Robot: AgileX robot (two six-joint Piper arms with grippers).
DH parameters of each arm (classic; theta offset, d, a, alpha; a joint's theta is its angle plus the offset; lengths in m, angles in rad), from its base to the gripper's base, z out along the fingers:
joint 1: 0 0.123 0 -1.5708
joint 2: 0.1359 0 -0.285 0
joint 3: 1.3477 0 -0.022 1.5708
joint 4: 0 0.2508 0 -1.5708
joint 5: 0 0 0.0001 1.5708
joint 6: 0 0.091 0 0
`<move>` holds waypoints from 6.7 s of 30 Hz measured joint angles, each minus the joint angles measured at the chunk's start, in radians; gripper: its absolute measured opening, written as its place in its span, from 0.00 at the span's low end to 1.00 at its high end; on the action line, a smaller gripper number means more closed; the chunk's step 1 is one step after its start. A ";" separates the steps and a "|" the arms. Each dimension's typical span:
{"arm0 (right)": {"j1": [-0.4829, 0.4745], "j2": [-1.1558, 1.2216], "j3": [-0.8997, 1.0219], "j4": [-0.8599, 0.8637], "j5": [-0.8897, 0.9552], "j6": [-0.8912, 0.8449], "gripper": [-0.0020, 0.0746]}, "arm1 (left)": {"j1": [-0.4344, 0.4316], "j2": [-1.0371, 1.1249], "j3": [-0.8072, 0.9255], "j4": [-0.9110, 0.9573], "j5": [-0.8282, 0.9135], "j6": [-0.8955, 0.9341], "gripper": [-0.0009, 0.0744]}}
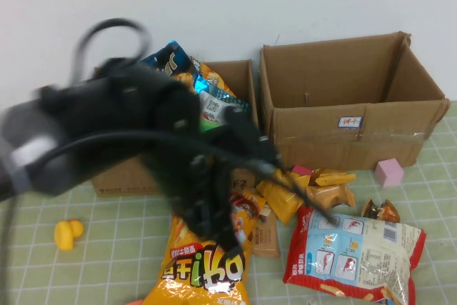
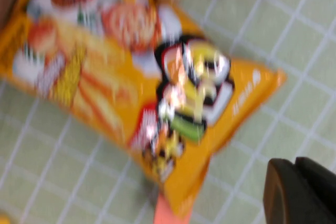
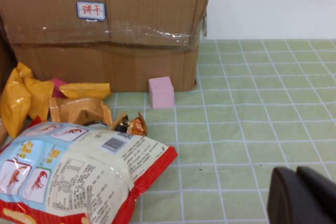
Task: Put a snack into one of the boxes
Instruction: Pick up the biscuit, then place the biscuit in the biscuit box, then pick up the biscuit, then place the biscuit in the biscuit box
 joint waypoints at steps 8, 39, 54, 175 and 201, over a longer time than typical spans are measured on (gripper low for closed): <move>0.000 0.000 0.000 0.000 0.000 0.000 0.02 | -0.024 0.240 -0.237 0.002 -0.009 0.000 0.01; 0.000 0.000 0.000 0.000 0.000 0.000 0.02 | -0.024 0.846 -0.760 0.120 -0.253 -0.422 0.90; 0.000 0.000 0.000 0.000 0.000 0.000 0.02 | -0.024 0.883 -0.765 0.162 -0.170 -0.449 0.52; 0.000 0.000 0.000 0.000 0.000 0.000 0.02 | -0.020 0.869 -0.788 0.147 -0.179 -0.278 0.31; 0.000 0.000 0.000 0.000 0.000 0.000 0.02 | -0.025 0.643 -0.788 0.308 -0.737 -0.310 0.30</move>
